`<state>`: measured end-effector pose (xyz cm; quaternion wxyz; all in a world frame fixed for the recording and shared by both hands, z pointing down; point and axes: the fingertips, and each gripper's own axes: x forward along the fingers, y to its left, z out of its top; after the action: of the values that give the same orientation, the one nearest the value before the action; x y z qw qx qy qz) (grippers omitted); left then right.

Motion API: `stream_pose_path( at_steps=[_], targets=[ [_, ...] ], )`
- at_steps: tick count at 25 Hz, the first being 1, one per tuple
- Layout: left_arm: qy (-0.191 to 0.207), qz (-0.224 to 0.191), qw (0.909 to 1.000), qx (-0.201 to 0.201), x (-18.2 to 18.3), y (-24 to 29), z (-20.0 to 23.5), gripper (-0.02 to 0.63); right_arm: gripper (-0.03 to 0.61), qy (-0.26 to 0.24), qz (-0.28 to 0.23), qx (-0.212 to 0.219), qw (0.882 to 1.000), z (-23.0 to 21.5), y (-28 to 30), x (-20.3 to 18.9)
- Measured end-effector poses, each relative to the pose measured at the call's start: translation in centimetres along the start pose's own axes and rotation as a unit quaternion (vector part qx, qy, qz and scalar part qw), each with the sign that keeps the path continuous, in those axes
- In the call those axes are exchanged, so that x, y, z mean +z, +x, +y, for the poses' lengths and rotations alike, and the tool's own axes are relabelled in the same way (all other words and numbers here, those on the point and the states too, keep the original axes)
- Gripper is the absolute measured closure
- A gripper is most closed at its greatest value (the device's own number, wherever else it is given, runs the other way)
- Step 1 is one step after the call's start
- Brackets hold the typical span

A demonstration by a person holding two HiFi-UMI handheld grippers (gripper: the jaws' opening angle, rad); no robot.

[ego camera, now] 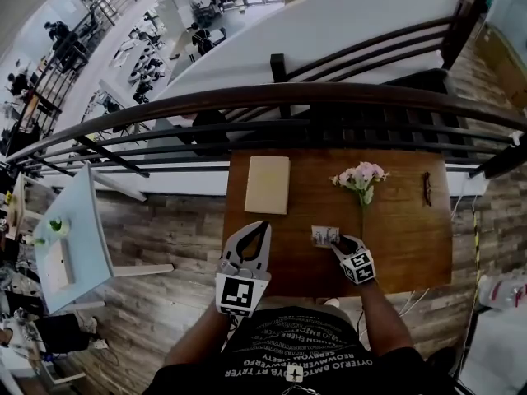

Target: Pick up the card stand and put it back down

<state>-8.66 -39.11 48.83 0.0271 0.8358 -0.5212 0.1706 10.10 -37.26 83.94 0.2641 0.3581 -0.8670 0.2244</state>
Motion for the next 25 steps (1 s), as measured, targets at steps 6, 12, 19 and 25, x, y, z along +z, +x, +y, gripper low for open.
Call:
stream_pose_path(
  at_steps=[6, 12, 19, 25],
  targets=[
    [0.001, -0.001, 1.0, 0.004, 0.5, -0.9, -0.7, 0.591, 0.419, 0.0, 0.014, -0.007, 1.0, 0.0, -0.2, -1.2],
    [0.001, 0.0, 1.0, 0.006, 0.2, -1.9, -2.0, 0.591, 0.417, 0.009, 0.025, -0.008, 1.0, 0.2, -0.6, -2.3],
    [-0.002, -0.014, 0.9999, 0.006, 1.0, -3.0, -4.6, 0.591, 0.347, 0.027, 0.013, 0.013, 0.999, 0.2, -4.0, -2.7],
    [-0.034, -0.059, 0.9976, 0.013, 2.6, -4.5, -6.7, 0.591, 0.341, 0.016, -0.03, 0.006, 0.999, -0.1, -9.9, -0.1]
  ],
)
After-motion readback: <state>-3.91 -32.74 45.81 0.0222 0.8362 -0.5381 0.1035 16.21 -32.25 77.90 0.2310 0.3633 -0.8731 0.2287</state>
